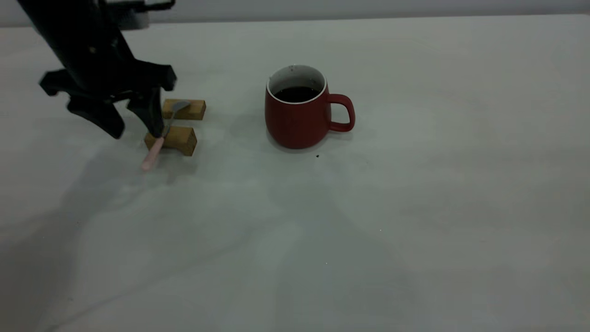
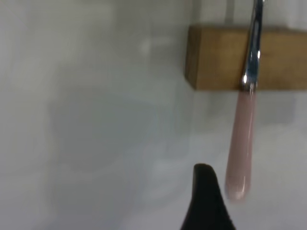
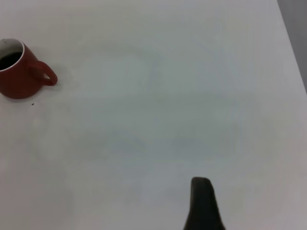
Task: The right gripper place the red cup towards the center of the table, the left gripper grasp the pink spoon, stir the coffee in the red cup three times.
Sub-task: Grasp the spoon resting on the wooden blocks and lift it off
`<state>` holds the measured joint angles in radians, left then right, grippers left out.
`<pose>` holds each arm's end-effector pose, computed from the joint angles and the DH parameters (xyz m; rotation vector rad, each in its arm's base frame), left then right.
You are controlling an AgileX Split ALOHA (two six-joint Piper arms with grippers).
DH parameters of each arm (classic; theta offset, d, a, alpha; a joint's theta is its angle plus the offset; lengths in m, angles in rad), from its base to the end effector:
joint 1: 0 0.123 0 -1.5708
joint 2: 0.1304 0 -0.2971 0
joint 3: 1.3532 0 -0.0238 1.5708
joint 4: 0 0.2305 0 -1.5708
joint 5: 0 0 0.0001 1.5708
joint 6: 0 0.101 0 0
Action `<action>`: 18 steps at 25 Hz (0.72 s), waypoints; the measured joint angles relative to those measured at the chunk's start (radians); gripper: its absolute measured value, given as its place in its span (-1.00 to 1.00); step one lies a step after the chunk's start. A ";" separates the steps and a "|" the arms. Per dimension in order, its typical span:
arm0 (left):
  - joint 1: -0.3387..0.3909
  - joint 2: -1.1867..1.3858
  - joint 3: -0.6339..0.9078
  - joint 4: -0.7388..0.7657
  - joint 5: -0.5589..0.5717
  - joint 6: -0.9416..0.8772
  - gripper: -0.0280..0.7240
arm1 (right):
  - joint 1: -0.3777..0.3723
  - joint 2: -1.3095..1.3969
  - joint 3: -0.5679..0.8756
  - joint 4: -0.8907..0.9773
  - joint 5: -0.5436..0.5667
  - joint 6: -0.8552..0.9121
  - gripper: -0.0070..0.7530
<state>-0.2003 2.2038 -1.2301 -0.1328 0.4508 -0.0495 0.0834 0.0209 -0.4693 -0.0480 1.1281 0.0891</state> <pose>0.3841 -0.0839 0.0761 0.0554 2.9152 -0.1465 -0.0235 -0.0064 0.2495 0.0089 2.1625 0.0406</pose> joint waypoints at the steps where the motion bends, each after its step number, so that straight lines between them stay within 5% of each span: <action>1: 0.000 0.019 -0.016 -0.002 0.000 -0.001 0.63 | 0.000 0.000 0.000 0.000 0.000 0.000 0.56; 13: 0.000 0.150 -0.073 -0.008 0.017 -0.009 0.62 | 0.000 0.000 0.000 0.000 0.000 0.000 0.56; 18: 0.000 0.172 -0.074 -0.012 0.003 -0.023 0.40 | 0.000 0.000 0.000 0.000 0.000 0.000 0.56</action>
<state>-0.2003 2.3758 -1.3046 -0.1447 0.4543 -0.0720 0.0834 0.0209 -0.4693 -0.0480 1.1281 0.0891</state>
